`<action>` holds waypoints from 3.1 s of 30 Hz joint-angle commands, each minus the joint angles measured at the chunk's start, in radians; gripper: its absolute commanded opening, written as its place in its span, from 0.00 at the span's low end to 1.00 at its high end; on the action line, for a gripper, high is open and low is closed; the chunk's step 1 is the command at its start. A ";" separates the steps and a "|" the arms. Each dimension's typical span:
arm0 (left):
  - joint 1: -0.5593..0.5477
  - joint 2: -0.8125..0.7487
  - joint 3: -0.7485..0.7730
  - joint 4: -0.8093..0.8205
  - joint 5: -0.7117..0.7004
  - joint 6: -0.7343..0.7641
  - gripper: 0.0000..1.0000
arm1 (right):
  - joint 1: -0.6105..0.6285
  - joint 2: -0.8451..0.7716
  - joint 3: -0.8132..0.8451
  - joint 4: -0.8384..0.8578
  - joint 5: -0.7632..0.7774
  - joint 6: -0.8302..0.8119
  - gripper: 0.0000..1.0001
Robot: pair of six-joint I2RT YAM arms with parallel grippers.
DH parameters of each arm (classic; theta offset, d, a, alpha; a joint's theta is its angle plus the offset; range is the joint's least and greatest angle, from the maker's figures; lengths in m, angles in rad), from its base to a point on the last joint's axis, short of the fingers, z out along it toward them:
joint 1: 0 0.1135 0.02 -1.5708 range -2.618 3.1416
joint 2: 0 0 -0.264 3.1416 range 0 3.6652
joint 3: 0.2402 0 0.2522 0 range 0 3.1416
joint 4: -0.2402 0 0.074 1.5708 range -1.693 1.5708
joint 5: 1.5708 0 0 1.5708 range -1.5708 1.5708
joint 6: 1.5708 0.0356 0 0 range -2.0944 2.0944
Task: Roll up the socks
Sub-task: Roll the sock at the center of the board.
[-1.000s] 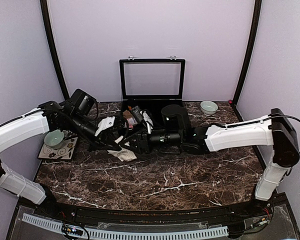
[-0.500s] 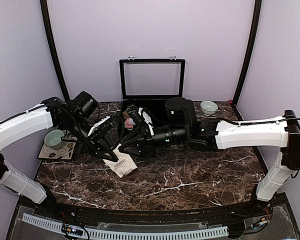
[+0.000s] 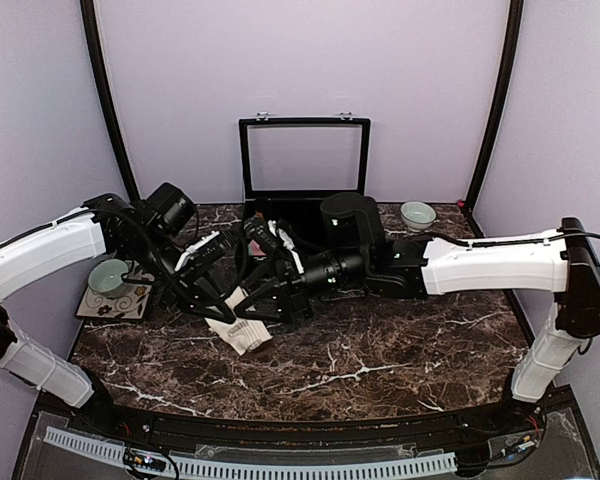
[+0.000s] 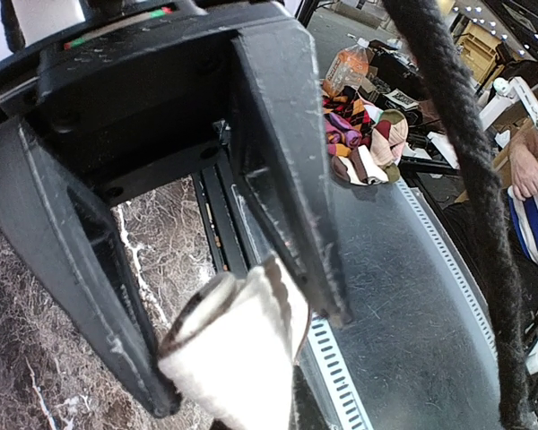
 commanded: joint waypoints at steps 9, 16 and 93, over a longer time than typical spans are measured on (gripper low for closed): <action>0.007 -0.016 0.023 -0.025 0.027 0.021 0.00 | 0.001 0.053 0.134 -0.195 0.080 -0.102 0.02; 0.010 -0.035 -0.035 0.226 -0.314 -0.184 0.16 | 0.001 0.065 0.126 -0.182 0.178 -0.032 0.00; 0.013 -0.055 -0.126 0.401 -0.648 -0.257 0.22 | -0.020 0.122 0.067 0.052 0.443 0.214 0.00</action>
